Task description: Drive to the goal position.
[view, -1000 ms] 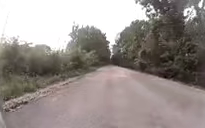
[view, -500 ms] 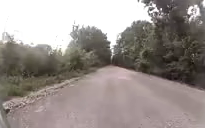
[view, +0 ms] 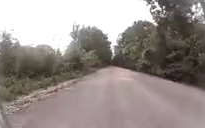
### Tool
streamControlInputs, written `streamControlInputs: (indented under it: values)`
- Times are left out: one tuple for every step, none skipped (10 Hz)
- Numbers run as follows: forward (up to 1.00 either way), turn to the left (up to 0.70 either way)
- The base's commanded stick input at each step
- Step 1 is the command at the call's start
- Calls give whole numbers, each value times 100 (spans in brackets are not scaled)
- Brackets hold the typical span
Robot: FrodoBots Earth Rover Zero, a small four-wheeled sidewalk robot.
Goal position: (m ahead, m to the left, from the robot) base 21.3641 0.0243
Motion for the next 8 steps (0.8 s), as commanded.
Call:
streamControlInputs:
  values:
    - [70,0]
    - [70,0]
    - [70,0]
    - [70,0]
    - [70,0]
    - [70,0]
    - [70,0]
    - [70,-1]
